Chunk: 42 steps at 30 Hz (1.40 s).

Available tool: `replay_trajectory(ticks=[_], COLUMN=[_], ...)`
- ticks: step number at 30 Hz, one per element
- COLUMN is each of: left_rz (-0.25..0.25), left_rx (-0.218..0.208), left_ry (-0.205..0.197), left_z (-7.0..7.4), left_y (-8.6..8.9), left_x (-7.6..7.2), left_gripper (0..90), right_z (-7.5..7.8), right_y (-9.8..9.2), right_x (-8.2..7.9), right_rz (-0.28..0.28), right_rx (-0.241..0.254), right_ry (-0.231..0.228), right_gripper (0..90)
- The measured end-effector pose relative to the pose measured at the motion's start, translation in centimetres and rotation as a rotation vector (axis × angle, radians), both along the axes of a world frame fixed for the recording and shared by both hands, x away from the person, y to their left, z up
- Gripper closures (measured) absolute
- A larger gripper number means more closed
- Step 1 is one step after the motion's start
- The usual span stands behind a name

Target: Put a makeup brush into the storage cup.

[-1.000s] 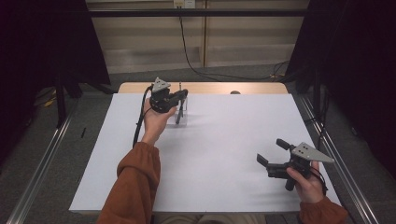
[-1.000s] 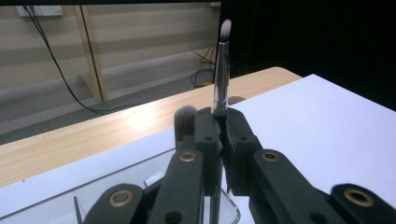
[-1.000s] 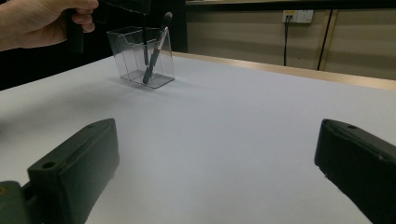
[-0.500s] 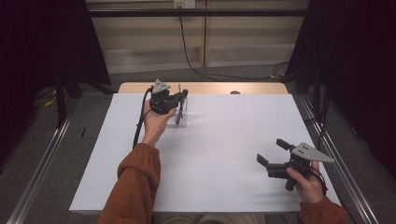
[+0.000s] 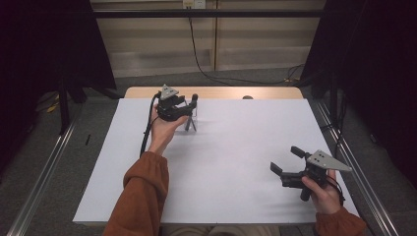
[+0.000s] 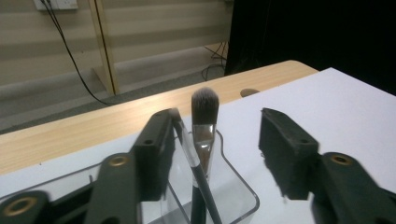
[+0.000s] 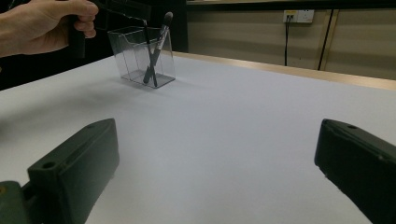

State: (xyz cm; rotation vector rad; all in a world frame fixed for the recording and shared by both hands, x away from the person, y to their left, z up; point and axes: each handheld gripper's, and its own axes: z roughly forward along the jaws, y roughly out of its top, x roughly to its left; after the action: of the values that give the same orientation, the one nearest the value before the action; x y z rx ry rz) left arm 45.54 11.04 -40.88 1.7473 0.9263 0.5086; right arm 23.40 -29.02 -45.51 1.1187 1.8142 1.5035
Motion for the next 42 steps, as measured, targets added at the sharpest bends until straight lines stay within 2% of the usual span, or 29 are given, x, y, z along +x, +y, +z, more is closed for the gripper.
replay_trajectory(ticks=[3, 9, 11, 13, 22, 24, 26, 28, 32, 42], left_rz=[0.012, 0.02, 0.023, 0.031, 0.0, 0.008, -0.016, -0.013, -0.022, 0.023], left_rx=[-0.017, -0.024, -0.024, -0.033, -0.037, -0.054, -0.058, -0.065, -0.053, -0.034], left_ry=[-0.004, 0.004, 0.007, 0.019, -0.003, -0.007, -0.015, -0.025, -0.035, -0.063], left_z=[0.2, 0.4, 0.3, 0.4, 0.9, 0.9, 1.0, 1.1, 1.5, 2.3], left_y=[0.2, 0.3, 0.4, 0.4, 1.1, 1.3, 1.7, 2.0, 2.6, 3.9], left_x=[-0.1, -0.1, 0.0, 0.0, -0.7, -0.8, -1.0, -1.2, -1.6, -3.3], left_gripper=[34.1, 13.6, 12.5, 6.7, 3.3, 3.0, 2.0, 1.9, 1.8, 2.0], right_z=[0.0, 0.0, 0.0, 0.0, -0.1, -0.1, -0.1, -0.2, -0.2, -0.1], right_y=[0.0, 0.0, 0.0, 0.0, -0.1, -0.1, -0.1, -0.2, -0.2, -0.2], right_x=[0.0, 0.0, 0.0, 0.1, 0.1, 0.1, 0.2, 0.2, 0.2, 0.2], right_rz=[0.0, 0.0, -0.001, -0.002, -0.003, -0.002, -0.004, -0.007, -0.01, -0.014], right_rx=[0.0, -0.001, 0.001, 0.004, 0.002, 0.003, 0.004, 0.004, 0.002, 0.002], right_ry=[0.0, 0.001, 0.001, 0.001, 0.001, 0.001, 0.004, 0.008, 0.011, 0.002], right_gripper=[0.0, 0.0, 0.0, 0.0, 0.0, 0.0, 0.0, 0.0, 0.0, 0.0])
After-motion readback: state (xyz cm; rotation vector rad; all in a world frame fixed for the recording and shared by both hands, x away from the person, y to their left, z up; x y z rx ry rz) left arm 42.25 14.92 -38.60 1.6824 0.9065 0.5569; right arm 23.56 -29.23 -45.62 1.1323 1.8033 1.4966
